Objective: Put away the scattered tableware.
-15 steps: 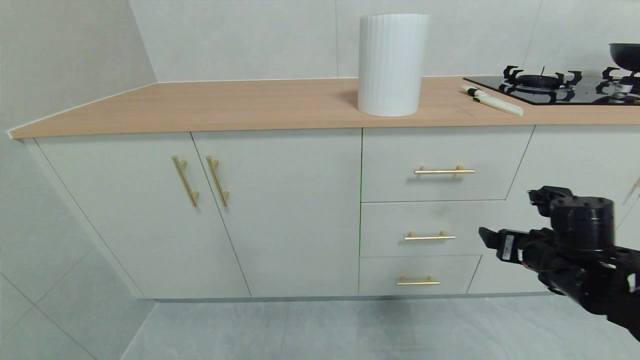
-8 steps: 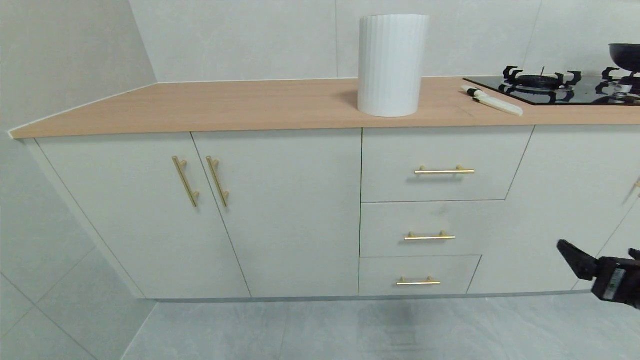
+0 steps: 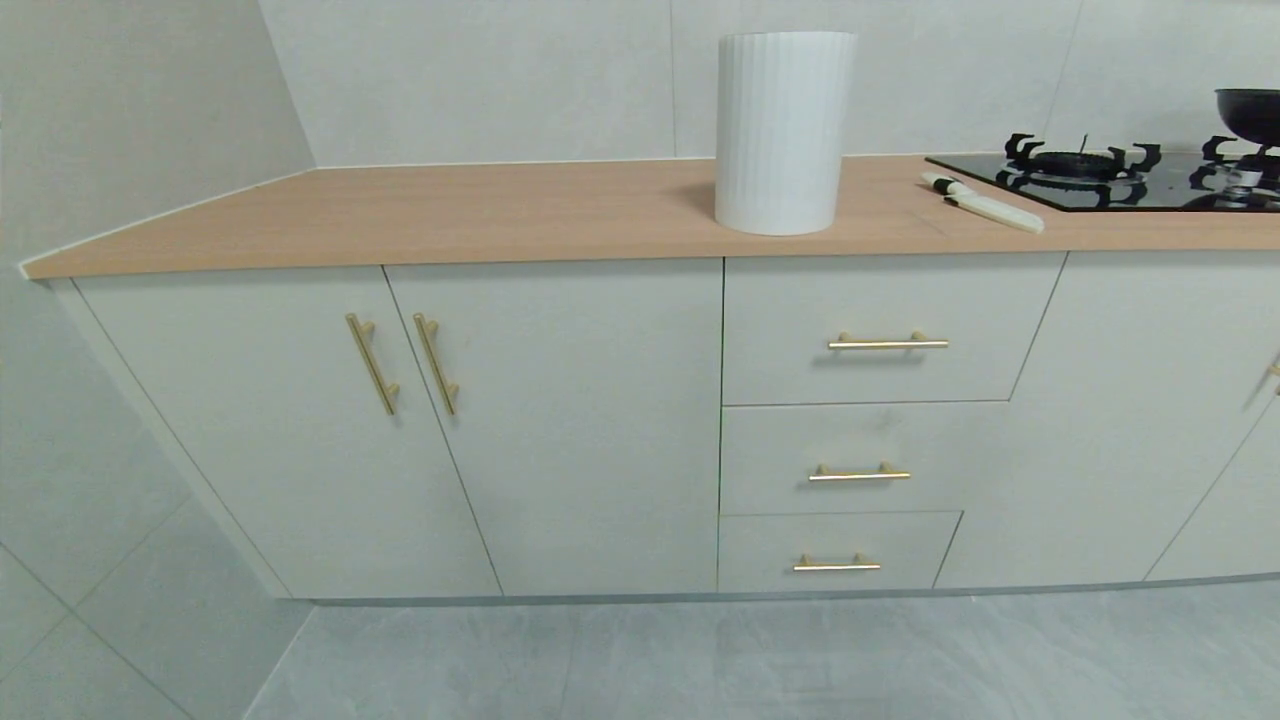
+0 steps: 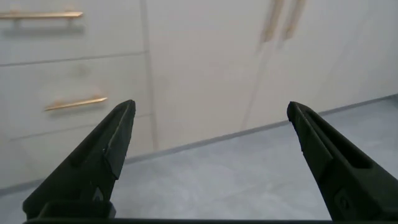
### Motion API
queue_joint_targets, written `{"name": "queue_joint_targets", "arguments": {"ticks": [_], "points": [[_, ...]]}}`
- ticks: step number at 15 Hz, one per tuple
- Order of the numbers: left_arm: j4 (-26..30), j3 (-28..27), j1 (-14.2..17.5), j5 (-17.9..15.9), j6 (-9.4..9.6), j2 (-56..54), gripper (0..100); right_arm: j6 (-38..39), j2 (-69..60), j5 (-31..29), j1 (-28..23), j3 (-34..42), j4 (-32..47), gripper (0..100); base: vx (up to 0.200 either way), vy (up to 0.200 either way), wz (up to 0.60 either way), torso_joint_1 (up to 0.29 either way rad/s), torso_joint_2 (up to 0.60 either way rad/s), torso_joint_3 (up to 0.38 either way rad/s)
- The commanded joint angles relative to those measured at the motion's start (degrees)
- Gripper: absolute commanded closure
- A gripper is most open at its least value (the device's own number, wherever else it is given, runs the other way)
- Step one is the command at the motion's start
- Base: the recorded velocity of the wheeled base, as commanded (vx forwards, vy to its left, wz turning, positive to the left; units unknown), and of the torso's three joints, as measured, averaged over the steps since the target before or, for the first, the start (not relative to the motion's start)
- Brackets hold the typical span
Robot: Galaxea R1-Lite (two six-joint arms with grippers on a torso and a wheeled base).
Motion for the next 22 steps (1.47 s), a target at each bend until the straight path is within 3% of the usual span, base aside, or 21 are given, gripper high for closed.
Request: {"name": "queue_joint_targets", "arguments": {"ticks": [1, 6, 8, 11, 16, 22], "points": [[0.08, 0.01, 0.01, 0.01, 0.01, 0.0, 0, -3.46, -16.52, 0.46, -5.11, -0.78, 6.75, 0, 0.0, 0.0, 0.0, 0.0, 0.0, 0.0], [-0.01, 0.01, 0.01, 0.01, 0.01, 0.0, 0, -3.63, -20.92, 5.73, -7.92, -0.61, 8.34, 0, 0.0, 0.0, 0.0, 0.0, 0.0, 0.0], [0.08, 0.01, 0.01, 0.01, 0.01, 0.0, 0, 1.9, -20.92, 20.06, -7.92, 4.67, 8.07, 0, 0.0, 0.0, 0.0, 0.0, 0.0, 0.0], [-0.01, 0.01, 0.01, 0.01, 0.01, 0.0, 0, 8.05, -20.92, 29.72, -7.92, 7.66, 8.42, 0, 0.0, 0.0, 0.0, 0.0, 0.0, 0.0], [-0.01, 0.01, 0.01, 0.01, 0.01, 0.0, 0, 8.32, -20.92, 31.48, -7.92, 7.66, 15.02, 0, 0.0, 0.0, 0.0, 0.0, 0.0, 0.0], [-0.01, 0.01, 0.01, -0.08, 0.1, 0.0, 0, 7.97, -20.92, 31.31, -7.92, 7.57, 15.02, 0, 0.0, 0.0, 0.0, 0.0, 0.0, 0.0]]}}
